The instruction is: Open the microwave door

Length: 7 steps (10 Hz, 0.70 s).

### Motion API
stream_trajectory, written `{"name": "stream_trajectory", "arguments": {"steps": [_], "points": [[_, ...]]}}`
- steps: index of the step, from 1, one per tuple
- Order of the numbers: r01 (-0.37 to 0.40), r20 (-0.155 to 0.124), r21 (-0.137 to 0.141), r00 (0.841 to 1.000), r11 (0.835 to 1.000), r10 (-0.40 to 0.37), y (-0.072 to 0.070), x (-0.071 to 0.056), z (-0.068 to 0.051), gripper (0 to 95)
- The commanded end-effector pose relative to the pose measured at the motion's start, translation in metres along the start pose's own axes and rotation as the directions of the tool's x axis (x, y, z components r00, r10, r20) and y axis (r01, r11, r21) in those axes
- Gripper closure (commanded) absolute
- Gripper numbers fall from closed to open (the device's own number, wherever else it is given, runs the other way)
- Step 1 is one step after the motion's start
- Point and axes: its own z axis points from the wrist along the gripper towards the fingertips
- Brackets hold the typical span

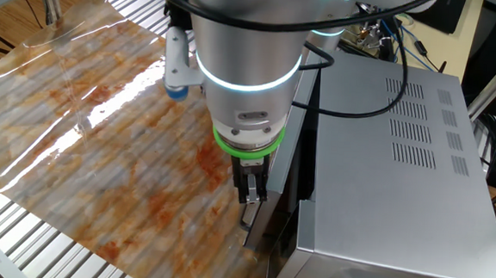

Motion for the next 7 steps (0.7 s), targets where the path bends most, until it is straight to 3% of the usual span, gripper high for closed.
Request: {"name": "stream_trajectory", "arguments": {"steps": [1,3,5,6,7], "points": [[0.008,0.004,-0.011,1.000,1.000,-0.008,0.0000,-0.0038,-0.0012,95.0],[-0.013,0.002,-0.012,1.000,1.000,0.013,-0.0004,-0.0043,-0.0008,95.0],[-0.073,-0.021,-0.020,0.997,0.997,0.073,-0.0002,-0.0036,-0.0007,57.0],[-0.067,-0.011,-0.013,0.998,0.998,0.067,-0.0011,-0.0038,-0.0017,57.0],[-0.070,-0.009,-0.019,0.997,0.997,0.070,-0.0008,-0.0048,-0.0028,38.0]]}}
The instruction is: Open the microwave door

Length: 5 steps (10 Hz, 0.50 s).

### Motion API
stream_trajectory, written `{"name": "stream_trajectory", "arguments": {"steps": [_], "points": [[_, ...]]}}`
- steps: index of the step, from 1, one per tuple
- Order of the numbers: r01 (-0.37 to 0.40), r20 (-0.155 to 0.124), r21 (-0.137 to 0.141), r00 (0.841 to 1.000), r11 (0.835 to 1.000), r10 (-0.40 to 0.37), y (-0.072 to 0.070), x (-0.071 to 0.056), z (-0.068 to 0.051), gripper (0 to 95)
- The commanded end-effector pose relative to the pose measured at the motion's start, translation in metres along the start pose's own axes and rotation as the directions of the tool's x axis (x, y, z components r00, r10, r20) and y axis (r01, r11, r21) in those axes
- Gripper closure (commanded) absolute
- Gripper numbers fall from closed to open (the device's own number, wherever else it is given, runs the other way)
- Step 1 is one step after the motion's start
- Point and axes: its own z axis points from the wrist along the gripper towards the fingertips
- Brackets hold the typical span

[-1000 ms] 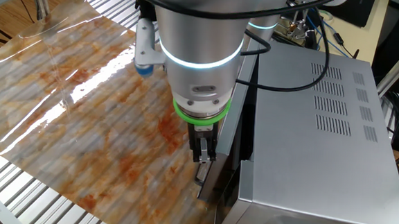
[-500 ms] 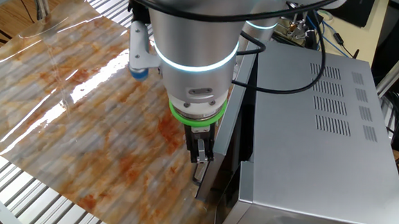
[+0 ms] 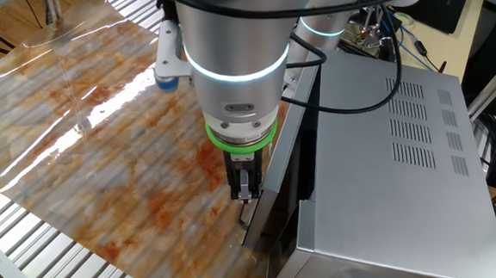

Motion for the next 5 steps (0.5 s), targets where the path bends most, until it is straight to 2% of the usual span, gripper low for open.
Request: {"name": "stream_trajectory", "arguments": {"steps": [1,5], "points": [[0.007,0.011,0.001,1.000,1.000,-0.007,0.0004,-0.0012,-0.0014,38.0],[0.030,0.021,0.006,0.999,1.000,-0.030,0.0044,-0.0111,-0.0102,38.0]]}}
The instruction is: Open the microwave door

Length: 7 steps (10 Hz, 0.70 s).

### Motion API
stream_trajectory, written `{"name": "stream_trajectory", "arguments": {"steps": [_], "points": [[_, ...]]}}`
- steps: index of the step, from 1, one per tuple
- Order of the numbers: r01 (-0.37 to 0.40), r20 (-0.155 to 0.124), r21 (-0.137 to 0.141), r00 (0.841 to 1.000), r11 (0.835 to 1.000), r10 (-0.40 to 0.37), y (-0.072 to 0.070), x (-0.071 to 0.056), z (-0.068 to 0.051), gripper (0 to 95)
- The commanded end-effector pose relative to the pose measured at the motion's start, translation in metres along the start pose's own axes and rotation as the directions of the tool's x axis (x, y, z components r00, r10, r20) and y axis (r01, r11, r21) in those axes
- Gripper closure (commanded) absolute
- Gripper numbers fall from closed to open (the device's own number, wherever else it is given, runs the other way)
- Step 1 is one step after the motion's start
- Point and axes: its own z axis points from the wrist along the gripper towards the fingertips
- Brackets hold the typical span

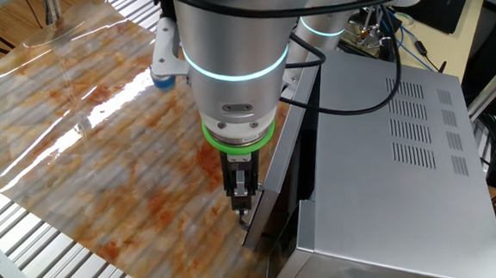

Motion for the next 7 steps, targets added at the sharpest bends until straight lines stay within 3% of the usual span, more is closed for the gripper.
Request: {"name": "stream_trajectory", "arguments": {"steps": [1,7], "points": [[0.015,-0.002,0.006,1.000,1.000,-0.015,0.0021,-0.0025,-0.0026,38.0],[0.015,-0.002,0.006,1.000,1.000,-0.015,0.0021,-0.0025,-0.0026,38.0]]}}
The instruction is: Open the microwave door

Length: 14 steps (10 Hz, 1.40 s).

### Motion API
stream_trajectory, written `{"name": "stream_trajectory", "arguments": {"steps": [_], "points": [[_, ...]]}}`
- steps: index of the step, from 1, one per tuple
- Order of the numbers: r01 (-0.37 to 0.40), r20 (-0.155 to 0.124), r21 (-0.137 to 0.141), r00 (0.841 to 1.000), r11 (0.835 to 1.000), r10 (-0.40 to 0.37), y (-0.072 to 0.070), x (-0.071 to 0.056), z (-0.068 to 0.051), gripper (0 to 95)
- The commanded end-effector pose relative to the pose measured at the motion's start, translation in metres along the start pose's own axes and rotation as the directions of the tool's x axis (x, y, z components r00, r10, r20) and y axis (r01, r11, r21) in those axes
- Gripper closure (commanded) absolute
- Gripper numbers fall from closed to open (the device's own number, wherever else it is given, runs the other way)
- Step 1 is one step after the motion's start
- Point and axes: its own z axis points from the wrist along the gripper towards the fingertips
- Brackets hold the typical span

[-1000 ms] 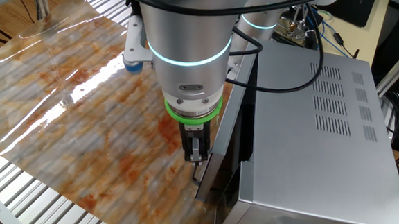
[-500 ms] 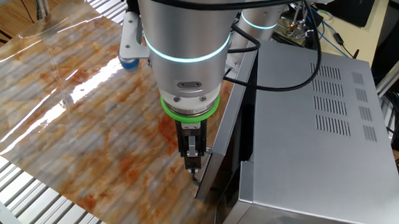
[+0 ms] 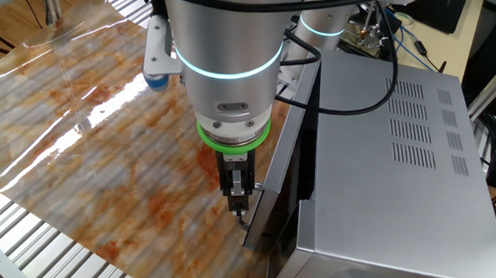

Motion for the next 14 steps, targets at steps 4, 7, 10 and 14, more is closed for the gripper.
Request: {"name": "stream_trajectory", "arguments": {"steps": [4,7,10,14], "points": [[-0.001,-0.003,0.003,1.000,1.000,0.001,0.000,0.000,0.000,38.0],[-0.001,-0.003,0.003,1.000,1.000,0.001,0.000,0.000,0.000,38.0],[-0.001,-0.003,0.003,1.000,1.000,0.001,0.000,0.000,0.000,38.0],[0.030,-0.015,-0.125,0.999,0.992,-0.032,-0.002,-0.013,-0.007,76.0]]}}
